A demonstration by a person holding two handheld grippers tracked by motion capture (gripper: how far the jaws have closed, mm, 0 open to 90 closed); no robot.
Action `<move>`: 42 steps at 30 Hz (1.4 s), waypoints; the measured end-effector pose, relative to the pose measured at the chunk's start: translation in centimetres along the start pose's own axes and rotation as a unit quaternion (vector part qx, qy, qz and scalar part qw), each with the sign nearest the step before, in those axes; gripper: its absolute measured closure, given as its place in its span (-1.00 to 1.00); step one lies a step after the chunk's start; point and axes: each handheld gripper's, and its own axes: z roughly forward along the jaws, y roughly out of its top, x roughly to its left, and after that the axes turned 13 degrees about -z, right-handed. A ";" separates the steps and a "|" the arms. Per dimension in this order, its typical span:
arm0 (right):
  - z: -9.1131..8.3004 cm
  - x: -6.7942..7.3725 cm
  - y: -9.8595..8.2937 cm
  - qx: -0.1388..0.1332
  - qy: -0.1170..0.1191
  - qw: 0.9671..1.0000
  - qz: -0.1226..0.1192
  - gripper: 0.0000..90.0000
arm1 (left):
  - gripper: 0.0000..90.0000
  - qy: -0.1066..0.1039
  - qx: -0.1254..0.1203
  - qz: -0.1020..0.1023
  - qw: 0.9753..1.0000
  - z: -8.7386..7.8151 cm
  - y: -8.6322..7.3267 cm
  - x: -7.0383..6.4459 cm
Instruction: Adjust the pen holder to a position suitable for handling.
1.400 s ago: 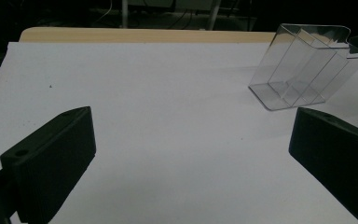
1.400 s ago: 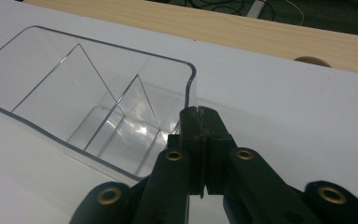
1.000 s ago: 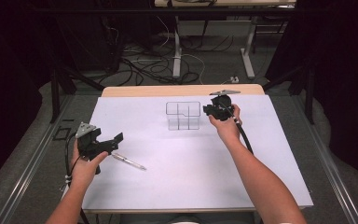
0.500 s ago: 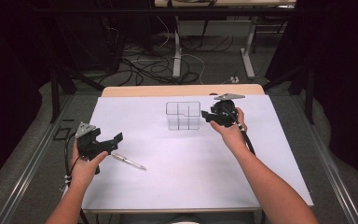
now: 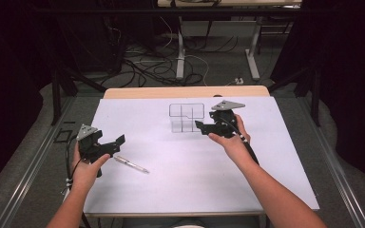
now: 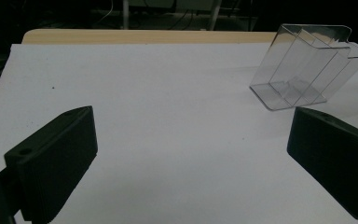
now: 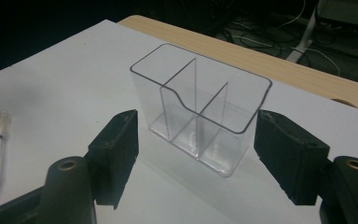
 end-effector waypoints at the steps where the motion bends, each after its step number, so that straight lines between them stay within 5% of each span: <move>1: 0.0 0.2 0.0 -0.001 0.002 1.000 -0.004 -0.35 | -0.97 0.000 0.000 0.001 1.000 0.0 0.0 0.0; 17: 0.9 4.7 -1.0 -0.014 0.062 0.998 -0.028 -0.65 | -0.97 0.000 0.004 0.002 1.000 0.1 0.0 0.0; 25: 1.9 6.7 -1.7 -0.011 0.073 0.996 -0.044 -0.69 | -0.97 -0.008 0.005 0.003 1.000 0.1 -0.1 -0.2; 31: 2.9 7.9 -2.4 0.018 0.078 0.995 -0.061 -0.75 | -1.00 -0.013 0.000 0.002 1.000 0.1 0.0 -0.3; 42: 4.1 10.1 -2.4 0.016 0.096 0.992 -0.079 -0.77 | -1.00 -0.013 -0.001 0.007 1.000 0.0 -0.1 -0.2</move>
